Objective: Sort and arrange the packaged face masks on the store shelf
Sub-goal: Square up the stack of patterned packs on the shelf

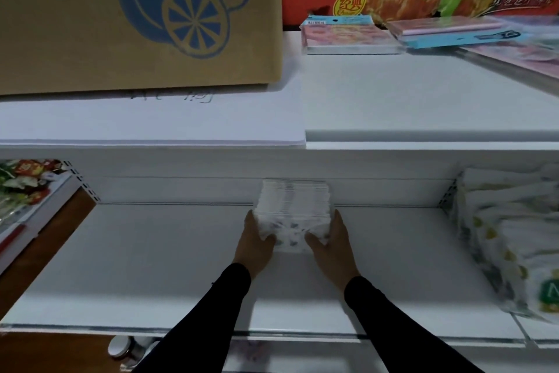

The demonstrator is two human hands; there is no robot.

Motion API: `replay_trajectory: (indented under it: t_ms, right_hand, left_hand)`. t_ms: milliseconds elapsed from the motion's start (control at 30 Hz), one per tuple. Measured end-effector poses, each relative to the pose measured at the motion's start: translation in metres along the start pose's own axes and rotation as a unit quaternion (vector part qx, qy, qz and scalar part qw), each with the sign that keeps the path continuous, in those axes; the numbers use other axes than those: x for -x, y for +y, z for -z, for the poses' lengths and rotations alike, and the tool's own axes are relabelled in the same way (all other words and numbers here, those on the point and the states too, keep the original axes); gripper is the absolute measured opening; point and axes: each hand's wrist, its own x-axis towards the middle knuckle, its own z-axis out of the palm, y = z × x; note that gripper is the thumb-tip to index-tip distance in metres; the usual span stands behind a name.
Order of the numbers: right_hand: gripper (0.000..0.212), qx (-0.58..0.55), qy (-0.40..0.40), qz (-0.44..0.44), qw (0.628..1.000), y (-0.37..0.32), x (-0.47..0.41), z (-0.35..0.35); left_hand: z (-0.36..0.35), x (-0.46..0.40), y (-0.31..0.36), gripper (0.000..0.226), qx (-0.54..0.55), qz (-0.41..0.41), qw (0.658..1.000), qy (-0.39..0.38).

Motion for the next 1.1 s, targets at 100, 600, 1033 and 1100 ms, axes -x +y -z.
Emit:
replay_trajectory:
  t_ms: [100,600,1033,1100]
  right_hand:
    - [0.103,-0.010,-0.021,-0.011,1.000,0.000,-0.009,0.010]
    - [0.099,-0.119,-0.118,0.013,0.986,0.000,-0.046,0.023]
    - [0.093,-0.027,-0.085,-0.004,0.996,-0.001,-0.026,0.041]
    - [0.082,-0.019,-0.059,0.016,0.998,-0.008,-0.016,0.042]
  left_hand:
    - [0.002,-0.017,-0.020,0.098,0.070,0.011,0.997,-0.022]
    - [-0.008,-0.027,0.004,0.081,0.251,0.014,0.967,-0.033]
    - [0.020,-0.006,0.013,0.096,0.185,0.060,0.980,-0.039]
    - [0.024,-0.002,0.014,0.079,0.153,0.039,0.987,-0.027]
